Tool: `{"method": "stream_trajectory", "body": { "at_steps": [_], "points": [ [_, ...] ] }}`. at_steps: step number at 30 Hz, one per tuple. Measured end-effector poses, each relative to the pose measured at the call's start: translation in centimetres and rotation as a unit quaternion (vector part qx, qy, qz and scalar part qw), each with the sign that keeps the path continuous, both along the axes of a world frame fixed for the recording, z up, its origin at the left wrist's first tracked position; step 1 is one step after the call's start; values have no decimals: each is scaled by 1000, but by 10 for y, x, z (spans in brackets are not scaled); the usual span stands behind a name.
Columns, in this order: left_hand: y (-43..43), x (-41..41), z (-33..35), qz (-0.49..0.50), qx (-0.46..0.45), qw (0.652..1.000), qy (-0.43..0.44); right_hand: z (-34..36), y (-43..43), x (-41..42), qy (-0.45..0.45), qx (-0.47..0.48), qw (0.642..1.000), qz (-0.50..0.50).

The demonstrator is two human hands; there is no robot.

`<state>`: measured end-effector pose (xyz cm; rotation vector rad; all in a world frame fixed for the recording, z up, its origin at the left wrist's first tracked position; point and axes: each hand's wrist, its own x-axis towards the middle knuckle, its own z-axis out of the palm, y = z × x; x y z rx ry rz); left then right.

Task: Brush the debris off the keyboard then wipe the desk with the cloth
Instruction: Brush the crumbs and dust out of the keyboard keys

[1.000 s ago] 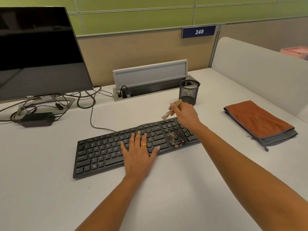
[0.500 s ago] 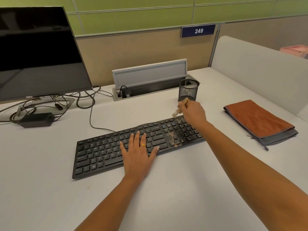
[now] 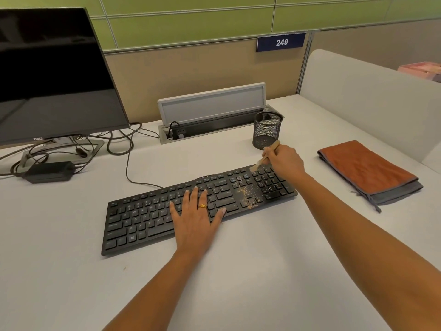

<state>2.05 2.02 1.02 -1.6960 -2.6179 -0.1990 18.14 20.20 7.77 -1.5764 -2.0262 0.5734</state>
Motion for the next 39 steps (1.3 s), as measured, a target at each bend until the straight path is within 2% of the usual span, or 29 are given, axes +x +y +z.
{"method": "stream_trajectory", "body": {
  "at_steps": [2,3,5,7,8,10,12,14,17,21,24,28,32,39],
  "points": [
    [0,1,0,-1,-1,1000,1,5,0,6,-83,61,993,-58],
    [0,1,0,0,0,1000,0,7,1,8,-90,81,990,-73],
    [0,1,1,-2,-2,1000,1,9,3,9,-27,62,996,-55],
    [1,0,0,-4,-5,1000,-1,8,4,9,81,-12,997,3],
    [1,0,1,-4,-4,1000,-2,5,4,10,94,-35,995,19],
    [0,1,0,-6,-3,1000,-2,3,4,13,36,-21,999,-2],
    [0,1,-1,-5,0,1000,-2,5,4,17,-53,42,996,-64],
    [0,1,0,-2,4,1000,-1,7,6,19,-71,82,990,-85],
    [1,0,-1,1,5,1000,-2,5,9,21,10,38,998,-46],
    [0,1,-2,-2,8,1000,1,3,9,25,-50,81,992,-88],
    [1,0,-1,-1,12,1000,-5,3,12,23,-13,58,995,-74],
    [0,2,-1,-2,19,1000,-3,3,5,20,-42,90,991,-91],
    [1,0,0,-2,11,1000,-4,1,-4,3,30,51,997,-46],
    [0,1,0,-2,17,1000,-5,-2,-20,-17,73,12,997,14]
  ]
}}
